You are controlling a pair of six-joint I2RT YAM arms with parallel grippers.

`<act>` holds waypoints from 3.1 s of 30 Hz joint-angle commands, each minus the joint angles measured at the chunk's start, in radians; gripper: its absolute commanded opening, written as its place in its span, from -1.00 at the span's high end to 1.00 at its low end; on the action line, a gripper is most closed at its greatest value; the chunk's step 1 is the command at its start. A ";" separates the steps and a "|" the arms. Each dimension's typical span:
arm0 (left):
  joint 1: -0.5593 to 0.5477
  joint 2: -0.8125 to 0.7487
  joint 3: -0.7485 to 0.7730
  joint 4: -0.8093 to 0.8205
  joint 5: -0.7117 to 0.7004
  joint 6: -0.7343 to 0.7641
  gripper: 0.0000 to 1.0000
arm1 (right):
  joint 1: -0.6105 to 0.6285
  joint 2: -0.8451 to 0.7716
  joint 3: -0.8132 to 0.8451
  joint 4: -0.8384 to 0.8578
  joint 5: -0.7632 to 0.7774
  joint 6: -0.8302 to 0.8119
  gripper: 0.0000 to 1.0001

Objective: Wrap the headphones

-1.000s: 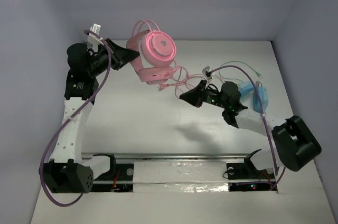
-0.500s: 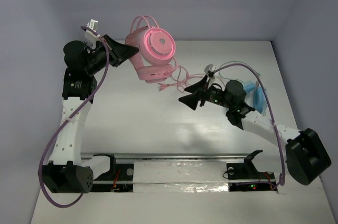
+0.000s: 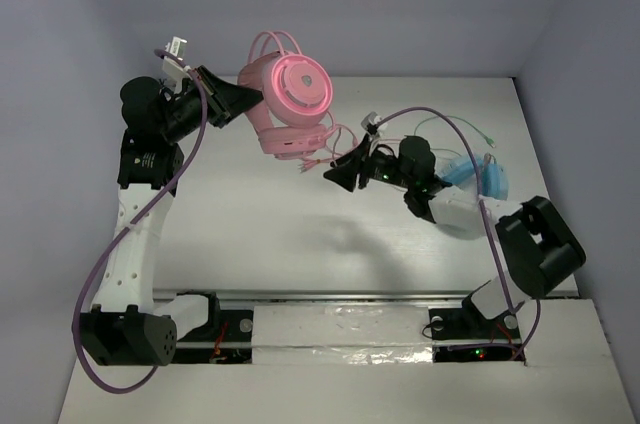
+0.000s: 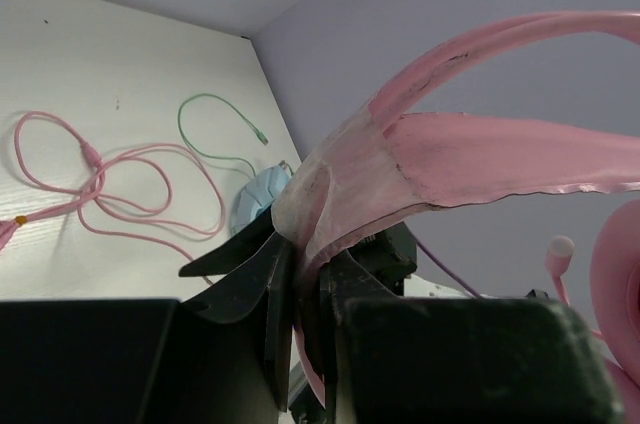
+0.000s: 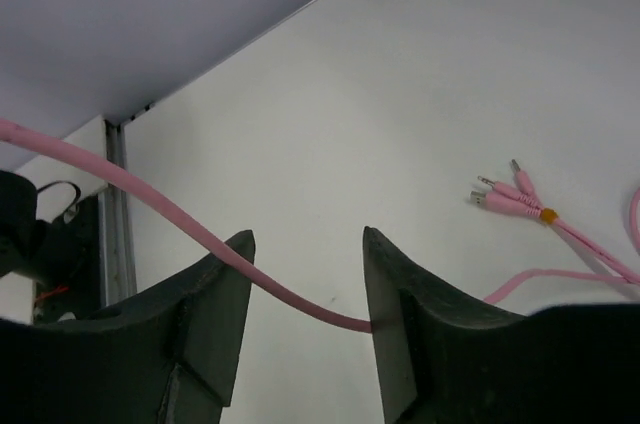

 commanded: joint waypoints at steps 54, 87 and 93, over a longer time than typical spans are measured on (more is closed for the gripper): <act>-0.364 -0.266 -0.673 0.008 -1.222 0.151 1.00 | 0.685 -0.200 0.686 -1.417 1.255 -0.011 1.00; -0.477 -0.133 -0.492 -0.055 -0.473 0.420 1.00 | 0.278 0.046 0.780 -0.953 0.960 -0.367 1.00; -0.477 -0.156 -0.478 0.007 -0.470 0.396 1.00 | 0.241 -0.078 0.610 -0.863 1.017 -0.252 1.00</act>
